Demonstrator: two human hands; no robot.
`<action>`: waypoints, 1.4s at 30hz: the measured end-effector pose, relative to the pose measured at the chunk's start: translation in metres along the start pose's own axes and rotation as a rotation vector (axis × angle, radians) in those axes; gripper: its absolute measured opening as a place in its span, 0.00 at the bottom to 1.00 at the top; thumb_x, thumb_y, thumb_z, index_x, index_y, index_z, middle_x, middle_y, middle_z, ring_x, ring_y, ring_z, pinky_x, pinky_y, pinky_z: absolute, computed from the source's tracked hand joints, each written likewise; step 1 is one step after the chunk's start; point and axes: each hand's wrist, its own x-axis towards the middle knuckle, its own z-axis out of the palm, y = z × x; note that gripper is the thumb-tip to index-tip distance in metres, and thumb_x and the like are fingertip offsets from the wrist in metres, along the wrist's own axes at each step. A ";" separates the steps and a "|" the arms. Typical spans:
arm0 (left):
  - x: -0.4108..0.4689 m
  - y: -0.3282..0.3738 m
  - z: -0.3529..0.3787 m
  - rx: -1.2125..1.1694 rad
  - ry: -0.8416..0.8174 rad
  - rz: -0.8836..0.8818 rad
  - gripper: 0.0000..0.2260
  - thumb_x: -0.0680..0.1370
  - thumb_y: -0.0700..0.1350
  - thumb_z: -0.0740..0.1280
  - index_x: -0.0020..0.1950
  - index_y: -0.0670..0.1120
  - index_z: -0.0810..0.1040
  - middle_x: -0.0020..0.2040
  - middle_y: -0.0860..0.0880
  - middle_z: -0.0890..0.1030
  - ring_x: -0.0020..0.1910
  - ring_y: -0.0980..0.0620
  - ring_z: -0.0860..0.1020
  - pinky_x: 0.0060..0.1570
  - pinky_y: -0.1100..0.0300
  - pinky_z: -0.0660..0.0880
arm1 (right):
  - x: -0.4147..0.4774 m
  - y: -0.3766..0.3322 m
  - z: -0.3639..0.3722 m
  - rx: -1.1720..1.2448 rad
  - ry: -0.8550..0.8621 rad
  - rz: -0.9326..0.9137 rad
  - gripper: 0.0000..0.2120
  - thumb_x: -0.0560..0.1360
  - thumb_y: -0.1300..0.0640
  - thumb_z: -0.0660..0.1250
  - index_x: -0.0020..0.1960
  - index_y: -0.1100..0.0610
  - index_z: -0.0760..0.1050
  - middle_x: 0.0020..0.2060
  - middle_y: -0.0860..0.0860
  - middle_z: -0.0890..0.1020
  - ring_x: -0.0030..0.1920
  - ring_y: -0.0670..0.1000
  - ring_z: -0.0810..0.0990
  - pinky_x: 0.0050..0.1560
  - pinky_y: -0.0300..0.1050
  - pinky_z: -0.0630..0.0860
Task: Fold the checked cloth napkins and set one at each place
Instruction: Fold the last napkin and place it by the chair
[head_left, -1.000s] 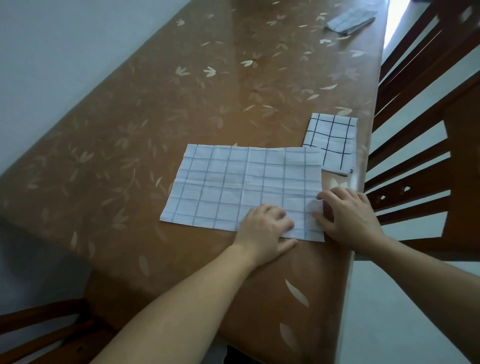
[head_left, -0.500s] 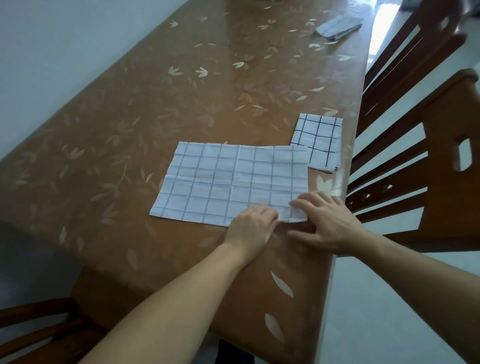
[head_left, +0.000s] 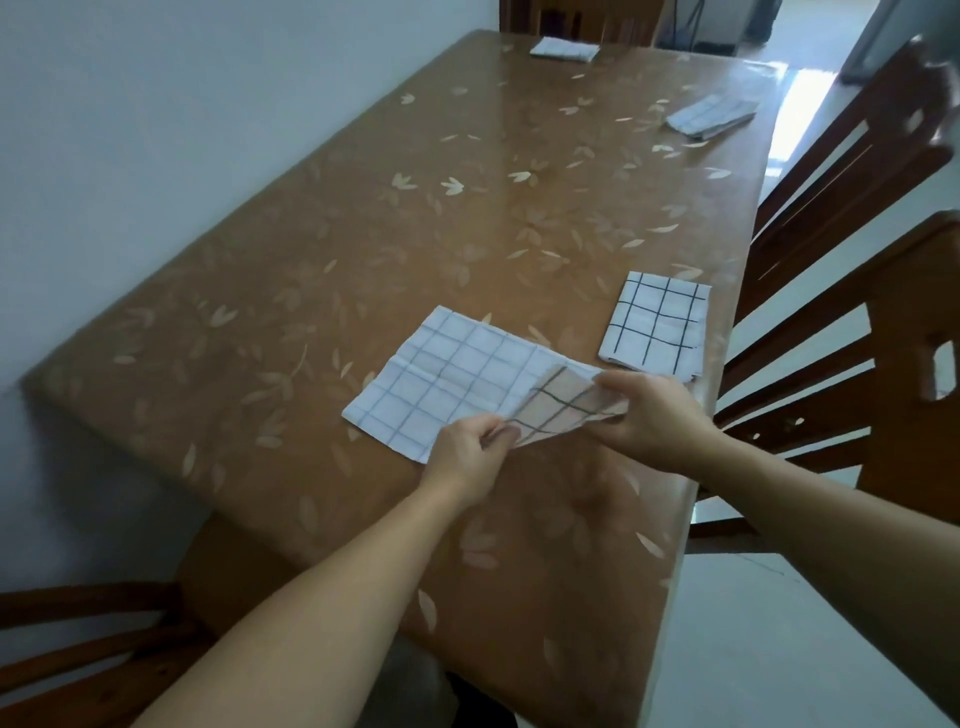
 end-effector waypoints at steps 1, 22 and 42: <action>0.001 -0.004 -0.008 -0.038 -0.016 -0.035 0.13 0.77 0.54 0.66 0.44 0.45 0.81 0.42 0.44 0.82 0.45 0.46 0.80 0.44 0.52 0.75 | 0.005 0.000 -0.001 -0.031 -0.042 0.013 0.11 0.70 0.46 0.72 0.48 0.50 0.79 0.39 0.46 0.82 0.43 0.51 0.79 0.46 0.50 0.75; 0.016 -0.043 -0.078 -0.863 0.233 -0.467 0.07 0.80 0.48 0.65 0.53 0.48 0.80 0.55 0.44 0.83 0.53 0.44 0.82 0.55 0.45 0.79 | 0.083 -0.007 0.010 0.737 -0.453 0.359 0.09 0.72 0.60 0.72 0.51 0.61 0.83 0.50 0.55 0.85 0.55 0.53 0.81 0.59 0.46 0.74; -0.074 -0.062 -0.035 -0.164 0.426 -0.640 0.08 0.76 0.44 0.72 0.53 0.48 0.77 0.44 0.48 0.82 0.44 0.50 0.81 0.43 0.56 0.78 | 0.055 -0.010 0.049 0.267 -0.491 0.297 0.11 0.77 0.49 0.66 0.47 0.57 0.79 0.38 0.51 0.81 0.37 0.50 0.79 0.30 0.41 0.71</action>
